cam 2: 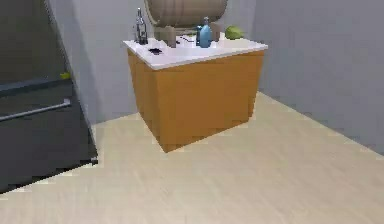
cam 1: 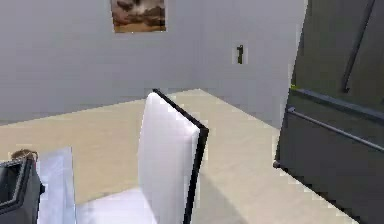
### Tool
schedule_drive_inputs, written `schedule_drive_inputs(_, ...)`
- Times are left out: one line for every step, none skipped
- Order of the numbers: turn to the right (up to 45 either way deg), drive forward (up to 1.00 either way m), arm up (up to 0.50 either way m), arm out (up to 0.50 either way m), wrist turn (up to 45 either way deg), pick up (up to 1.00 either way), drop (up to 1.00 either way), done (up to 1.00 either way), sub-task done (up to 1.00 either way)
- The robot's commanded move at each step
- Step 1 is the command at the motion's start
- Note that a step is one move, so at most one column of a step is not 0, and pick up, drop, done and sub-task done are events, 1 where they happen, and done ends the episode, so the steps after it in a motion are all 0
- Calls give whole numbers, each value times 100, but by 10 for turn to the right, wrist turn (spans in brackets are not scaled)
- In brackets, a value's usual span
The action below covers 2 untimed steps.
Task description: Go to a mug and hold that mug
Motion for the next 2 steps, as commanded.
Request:
schedule_drive_inputs(330, 0, 0, 0, 0, 0, 0, 0, 0)
schedule_drive_inputs(0, 100, 0, 0, 0, 0, 0, 0, 0)
